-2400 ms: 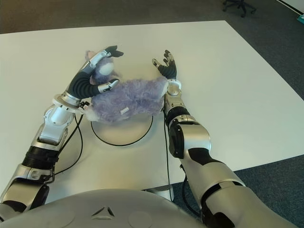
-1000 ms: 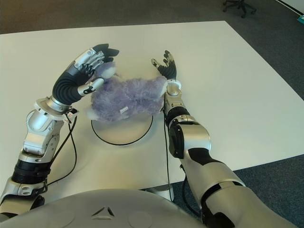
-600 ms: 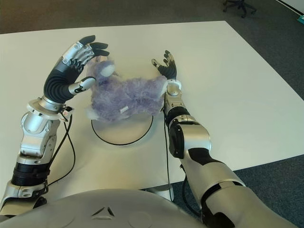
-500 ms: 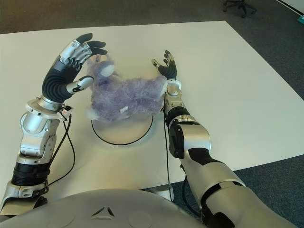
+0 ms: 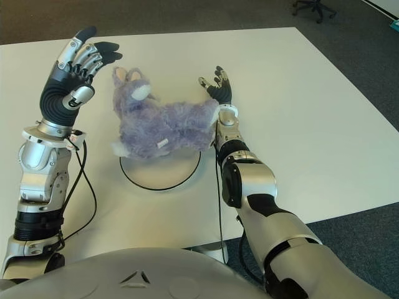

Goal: Put the doll into the plate.

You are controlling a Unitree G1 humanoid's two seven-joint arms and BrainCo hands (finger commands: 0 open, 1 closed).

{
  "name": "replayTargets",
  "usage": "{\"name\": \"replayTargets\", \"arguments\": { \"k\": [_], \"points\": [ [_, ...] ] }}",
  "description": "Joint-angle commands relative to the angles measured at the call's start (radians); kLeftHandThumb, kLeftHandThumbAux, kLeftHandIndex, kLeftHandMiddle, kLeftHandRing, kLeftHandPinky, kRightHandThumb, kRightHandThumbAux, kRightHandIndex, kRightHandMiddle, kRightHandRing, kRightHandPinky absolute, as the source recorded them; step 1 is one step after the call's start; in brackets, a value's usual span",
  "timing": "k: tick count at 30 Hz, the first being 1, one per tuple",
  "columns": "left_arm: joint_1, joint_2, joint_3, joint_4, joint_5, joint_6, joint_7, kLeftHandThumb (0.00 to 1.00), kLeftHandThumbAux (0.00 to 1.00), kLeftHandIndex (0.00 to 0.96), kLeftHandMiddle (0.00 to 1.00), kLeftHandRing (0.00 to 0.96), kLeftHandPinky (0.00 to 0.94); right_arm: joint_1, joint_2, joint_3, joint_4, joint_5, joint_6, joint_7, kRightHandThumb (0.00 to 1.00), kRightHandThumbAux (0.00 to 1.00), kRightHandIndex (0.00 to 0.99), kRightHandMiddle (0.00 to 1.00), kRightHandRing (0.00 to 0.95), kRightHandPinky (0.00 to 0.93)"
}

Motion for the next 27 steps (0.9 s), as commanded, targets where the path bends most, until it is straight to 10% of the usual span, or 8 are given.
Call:
{"name": "replayTargets", "arguments": {
  "k": [1, 15, 27],
  "points": [
    [-0.074, -0.008, 0.026, 0.062, -0.014, -0.009, 0.011, 0.091, 0.466, 0.047, 0.259, 0.281, 0.253, 0.051, 0.013, -0.001, 0.040, 0.004, 0.058, 0.001, 0.352, 0.787, 0.059, 0.005, 0.000, 0.000],
    [-0.102, 0.024, 0.073, 0.172, 0.019, -0.205, -0.037, 0.087, 0.369, 0.001, 0.159, 0.172, 0.139, 0.051, 0.015, -0.011, 0.039, 0.011, 0.055, 0.002, 0.408, 0.784, 0.072, 0.004, 0.000, 0.000],
    [-0.123, 0.043, 0.101, 0.164, -0.122, 0.055, -0.019, 0.169, 0.553, 0.052, 0.194, 0.216, 0.274, 0.051, 0.016, -0.005, 0.040, 0.005, 0.058, -0.005, 0.355, 0.776, 0.063, 0.002, 0.000, 0.000]
  ]
}}
